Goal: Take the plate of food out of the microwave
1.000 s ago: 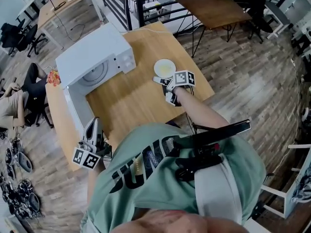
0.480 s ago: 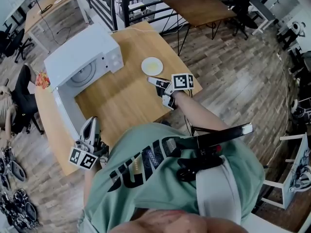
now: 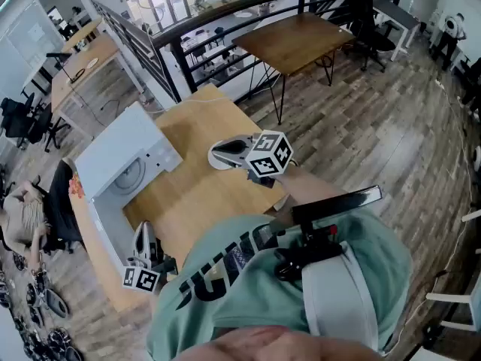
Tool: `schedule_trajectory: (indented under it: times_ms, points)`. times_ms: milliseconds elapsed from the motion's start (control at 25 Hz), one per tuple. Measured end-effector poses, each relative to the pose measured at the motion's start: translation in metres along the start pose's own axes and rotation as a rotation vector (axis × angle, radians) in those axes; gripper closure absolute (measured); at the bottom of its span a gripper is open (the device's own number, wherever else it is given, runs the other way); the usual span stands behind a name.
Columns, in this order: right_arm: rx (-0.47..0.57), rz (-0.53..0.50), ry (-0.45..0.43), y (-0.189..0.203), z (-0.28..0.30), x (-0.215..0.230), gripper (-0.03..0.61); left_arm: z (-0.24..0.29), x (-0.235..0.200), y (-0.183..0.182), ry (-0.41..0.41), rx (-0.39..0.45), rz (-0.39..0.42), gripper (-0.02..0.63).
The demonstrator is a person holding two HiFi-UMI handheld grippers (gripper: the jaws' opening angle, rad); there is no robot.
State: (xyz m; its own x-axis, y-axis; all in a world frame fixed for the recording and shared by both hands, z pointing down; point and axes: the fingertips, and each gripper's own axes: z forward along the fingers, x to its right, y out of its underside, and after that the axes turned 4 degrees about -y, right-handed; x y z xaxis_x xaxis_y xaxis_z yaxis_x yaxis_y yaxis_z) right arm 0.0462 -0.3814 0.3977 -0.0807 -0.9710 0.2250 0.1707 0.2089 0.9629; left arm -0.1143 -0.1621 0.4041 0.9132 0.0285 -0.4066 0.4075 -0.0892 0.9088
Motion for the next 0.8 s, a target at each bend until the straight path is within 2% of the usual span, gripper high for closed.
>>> schedule_trajectory:
  times_ms: [240,800]
  points:
    - [0.017,0.049,0.009,0.019,-0.026,0.019,0.572,0.029,0.026,0.007,0.029,-0.037,0.023,0.611]
    - [0.008,0.035,-0.011,0.026,-0.007,0.010,0.572,0.019,0.016,0.006,0.004,-0.059,0.014,0.611]
